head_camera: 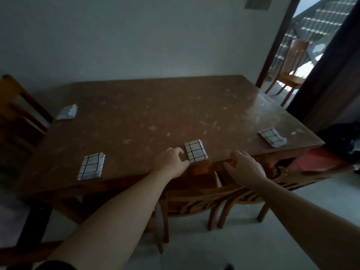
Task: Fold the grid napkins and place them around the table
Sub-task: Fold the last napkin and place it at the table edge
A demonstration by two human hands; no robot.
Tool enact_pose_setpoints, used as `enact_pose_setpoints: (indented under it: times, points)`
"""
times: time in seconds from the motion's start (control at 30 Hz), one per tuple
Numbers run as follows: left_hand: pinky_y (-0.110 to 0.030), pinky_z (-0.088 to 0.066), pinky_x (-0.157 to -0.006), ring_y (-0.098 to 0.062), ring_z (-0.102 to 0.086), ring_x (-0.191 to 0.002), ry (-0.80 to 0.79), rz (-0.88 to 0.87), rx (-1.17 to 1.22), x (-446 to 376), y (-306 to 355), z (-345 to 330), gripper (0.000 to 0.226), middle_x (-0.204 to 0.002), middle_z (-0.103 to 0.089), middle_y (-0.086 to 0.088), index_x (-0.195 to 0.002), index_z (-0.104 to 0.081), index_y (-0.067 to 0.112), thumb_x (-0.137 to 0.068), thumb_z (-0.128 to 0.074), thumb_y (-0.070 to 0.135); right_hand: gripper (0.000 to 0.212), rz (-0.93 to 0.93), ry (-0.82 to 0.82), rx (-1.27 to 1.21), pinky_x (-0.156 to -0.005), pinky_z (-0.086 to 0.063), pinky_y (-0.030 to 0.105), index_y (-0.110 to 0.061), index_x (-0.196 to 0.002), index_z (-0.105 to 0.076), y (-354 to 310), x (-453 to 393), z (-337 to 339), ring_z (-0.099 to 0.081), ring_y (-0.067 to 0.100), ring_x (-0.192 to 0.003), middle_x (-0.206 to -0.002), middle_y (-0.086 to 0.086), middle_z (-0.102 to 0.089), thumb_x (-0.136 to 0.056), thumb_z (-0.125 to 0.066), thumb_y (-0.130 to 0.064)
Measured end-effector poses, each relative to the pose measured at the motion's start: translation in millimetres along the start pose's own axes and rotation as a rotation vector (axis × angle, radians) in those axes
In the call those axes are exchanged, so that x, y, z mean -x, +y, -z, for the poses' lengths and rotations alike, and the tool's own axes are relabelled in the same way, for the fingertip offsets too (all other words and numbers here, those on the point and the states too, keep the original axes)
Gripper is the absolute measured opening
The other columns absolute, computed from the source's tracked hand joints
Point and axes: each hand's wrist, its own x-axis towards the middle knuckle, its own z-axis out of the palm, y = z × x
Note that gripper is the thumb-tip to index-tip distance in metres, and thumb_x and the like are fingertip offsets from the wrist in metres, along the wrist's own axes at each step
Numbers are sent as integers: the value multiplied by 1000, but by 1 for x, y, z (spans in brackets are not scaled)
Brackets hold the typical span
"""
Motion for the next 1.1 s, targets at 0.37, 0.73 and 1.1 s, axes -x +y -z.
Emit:
enact_pose_setpoints:
  times: [0.37,0.73,1.1]
  points:
    - [-29,-47,-94,-21,-59,-116,31,381,249,-100,12,-85,31,-128,-64,-3,-124,-63,16,-95,-57,25,20,53,-363,-286,-54,-50,24,-16,-84,-71,45,-155,-82,-64,15,-68,-78,-1,-68,-91,-52,-14]
    - [-23,-45,-75,-18,-64,-98,46,449,321,-136,-9,-121,26,-113,-70,-6,-114,-69,12,-95,-60,28,15,-72,-413,-458,-61,-56,27,-17,-83,-71,24,-188,-121,-67,17,-69,-77,0,-70,-91,-64,-28]
    - [-15,-40,-60,-8,-57,-83,58,452,329,-141,-33,-112,17,-104,-68,2,-107,-71,16,-93,-64,23,12,-36,-391,-429,-47,-41,13,-13,-93,-74,2,-192,-138,-60,4,-63,-74,-7,-66,-91,-63,-18]
